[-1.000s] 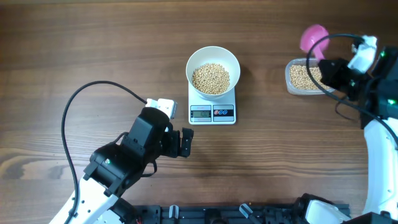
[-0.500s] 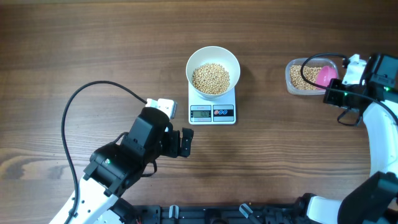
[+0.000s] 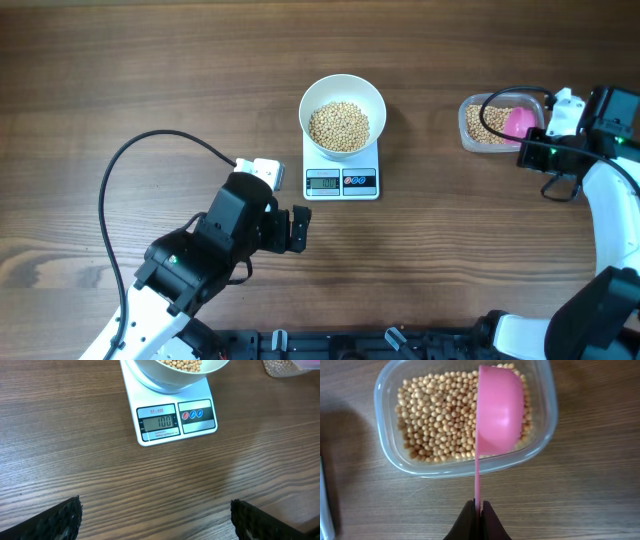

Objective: Scoop item into bowl and weigh 150g on scale

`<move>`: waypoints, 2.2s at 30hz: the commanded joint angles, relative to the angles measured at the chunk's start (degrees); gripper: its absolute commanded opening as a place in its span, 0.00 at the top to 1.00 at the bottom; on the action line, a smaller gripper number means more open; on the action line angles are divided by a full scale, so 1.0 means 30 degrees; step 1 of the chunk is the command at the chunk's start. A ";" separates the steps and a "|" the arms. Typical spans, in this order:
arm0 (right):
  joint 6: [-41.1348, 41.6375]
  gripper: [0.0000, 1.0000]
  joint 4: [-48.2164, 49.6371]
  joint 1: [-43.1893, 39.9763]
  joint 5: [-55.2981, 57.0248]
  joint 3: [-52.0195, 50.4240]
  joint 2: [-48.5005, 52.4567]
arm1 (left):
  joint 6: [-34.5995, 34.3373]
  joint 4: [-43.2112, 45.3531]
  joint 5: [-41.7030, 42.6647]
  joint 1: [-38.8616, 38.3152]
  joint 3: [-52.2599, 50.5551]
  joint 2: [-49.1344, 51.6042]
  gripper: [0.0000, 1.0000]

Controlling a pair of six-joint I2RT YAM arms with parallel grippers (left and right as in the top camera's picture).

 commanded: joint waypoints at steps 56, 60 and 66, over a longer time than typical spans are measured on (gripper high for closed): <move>0.3657 0.96 0.1362 -0.6200 -1.6196 -0.1792 0.2477 | 0.0226 0.0058 -0.0321 -0.0066 0.0270 0.0058 0.00; 0.3228 0.96 0.1275 -0.7053 -1.8047 -0.2011 0.2477 | 0.0226 0.0058 -0.0321 -0.0066 0.0270 0.0058 0.00; 0.2339 0.96 0.1027 -0.7227 -1.9679 -0.2382 0.2477 | 0.0226 0.0058 -0.0321 -0.0073 0.0270 0.0058 0.00</move>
